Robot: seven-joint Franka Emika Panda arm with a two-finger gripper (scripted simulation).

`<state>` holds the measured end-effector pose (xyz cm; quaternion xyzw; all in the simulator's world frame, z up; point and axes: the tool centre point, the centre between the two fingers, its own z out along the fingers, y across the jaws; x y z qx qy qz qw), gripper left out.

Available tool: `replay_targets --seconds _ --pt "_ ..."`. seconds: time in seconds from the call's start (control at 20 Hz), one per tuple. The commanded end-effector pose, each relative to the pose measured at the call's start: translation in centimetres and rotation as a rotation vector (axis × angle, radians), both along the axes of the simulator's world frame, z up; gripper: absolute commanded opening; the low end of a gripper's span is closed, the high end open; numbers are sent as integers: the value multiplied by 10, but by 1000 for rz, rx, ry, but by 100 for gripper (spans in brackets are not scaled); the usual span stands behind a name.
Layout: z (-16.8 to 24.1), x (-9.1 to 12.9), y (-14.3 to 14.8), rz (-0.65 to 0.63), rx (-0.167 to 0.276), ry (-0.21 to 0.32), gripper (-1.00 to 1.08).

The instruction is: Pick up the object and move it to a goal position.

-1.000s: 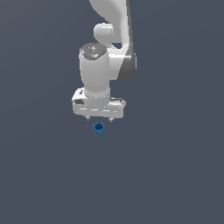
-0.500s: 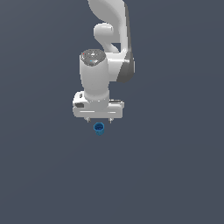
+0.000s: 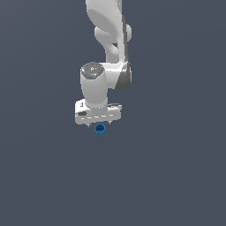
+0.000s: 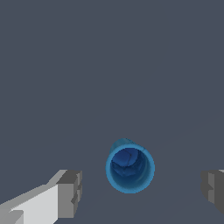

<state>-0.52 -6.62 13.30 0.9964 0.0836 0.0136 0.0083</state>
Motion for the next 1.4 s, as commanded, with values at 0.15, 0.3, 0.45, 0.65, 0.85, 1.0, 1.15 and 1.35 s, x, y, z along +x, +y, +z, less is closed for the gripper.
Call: replay_targets --seconds 0.15,0.3,0.45,0.65,0.85,1.0,1.15,1.35 --pt "-23 -10 -4 104 5 17 100" --pt "-32 -14 -5 143 7 23 100" --pt "-38 -17 -6 172 10 27 100" --pt "-42 -19 -7 192 11 30 100" --pt "-42 -19 -7 190 11 30 100" --pt "-48 -19 -7 190 11 30 100" --pt "-59 -20 -7 191 11 30 100" --pt "-79 -21 -6 193 12 30 100"
